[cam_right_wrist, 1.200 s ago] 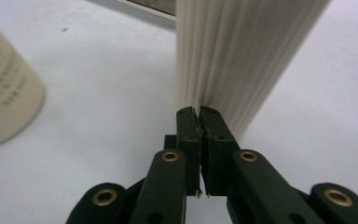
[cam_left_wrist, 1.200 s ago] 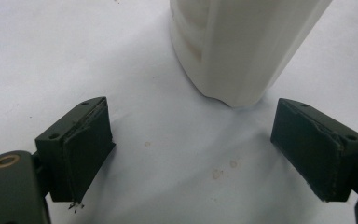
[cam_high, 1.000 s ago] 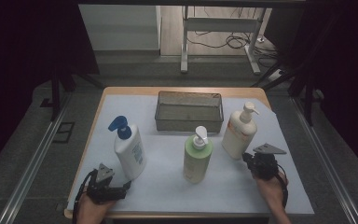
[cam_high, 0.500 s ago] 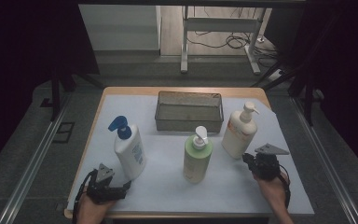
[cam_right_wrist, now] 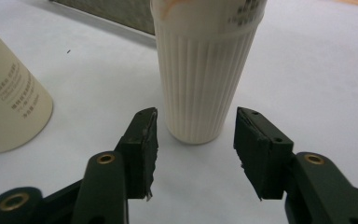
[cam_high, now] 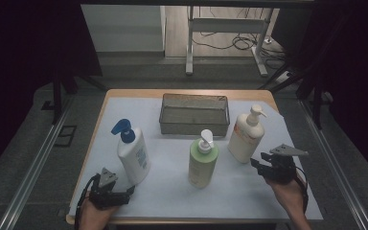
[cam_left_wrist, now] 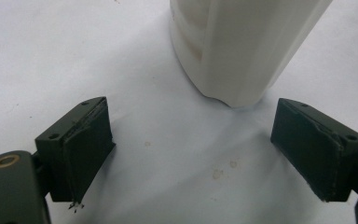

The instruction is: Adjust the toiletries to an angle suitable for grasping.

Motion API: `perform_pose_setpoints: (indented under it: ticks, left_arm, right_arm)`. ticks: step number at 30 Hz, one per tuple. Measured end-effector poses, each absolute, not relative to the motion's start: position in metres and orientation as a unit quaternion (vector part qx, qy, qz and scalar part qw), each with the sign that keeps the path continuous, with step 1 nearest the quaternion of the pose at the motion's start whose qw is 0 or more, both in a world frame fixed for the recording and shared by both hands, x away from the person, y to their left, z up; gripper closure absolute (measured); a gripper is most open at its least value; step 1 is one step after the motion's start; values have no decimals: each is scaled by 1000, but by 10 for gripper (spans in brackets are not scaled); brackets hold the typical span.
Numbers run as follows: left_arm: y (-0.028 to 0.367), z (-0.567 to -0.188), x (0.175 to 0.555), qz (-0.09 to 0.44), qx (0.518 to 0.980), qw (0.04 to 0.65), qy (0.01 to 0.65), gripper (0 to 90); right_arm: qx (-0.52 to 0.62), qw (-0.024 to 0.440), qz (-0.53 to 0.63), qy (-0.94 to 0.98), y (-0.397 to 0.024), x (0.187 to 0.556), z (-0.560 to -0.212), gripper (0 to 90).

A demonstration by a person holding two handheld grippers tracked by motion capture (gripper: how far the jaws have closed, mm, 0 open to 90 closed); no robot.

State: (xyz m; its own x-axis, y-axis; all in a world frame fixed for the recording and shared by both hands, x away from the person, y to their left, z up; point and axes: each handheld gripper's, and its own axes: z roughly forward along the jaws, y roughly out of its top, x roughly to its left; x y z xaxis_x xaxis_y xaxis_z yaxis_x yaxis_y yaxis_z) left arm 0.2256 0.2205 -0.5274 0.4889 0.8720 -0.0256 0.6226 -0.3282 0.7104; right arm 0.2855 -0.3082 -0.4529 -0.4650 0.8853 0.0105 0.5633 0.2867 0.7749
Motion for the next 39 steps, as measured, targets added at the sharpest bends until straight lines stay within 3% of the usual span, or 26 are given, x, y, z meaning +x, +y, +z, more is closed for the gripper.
perform_pose_setpoints:
  ticks: [20, 39]
  left_arm:
    - [220, -527, 226, 184, 794, 338, 471, 120]
    - [220, -527, 226, 183, 794, 338, 471, 120]
  right_arm:
    - [467, 212, 385, 767, -300, 321, -426, 301]
    - [461, 209, 391, 769, -280, 353, -415, 309]
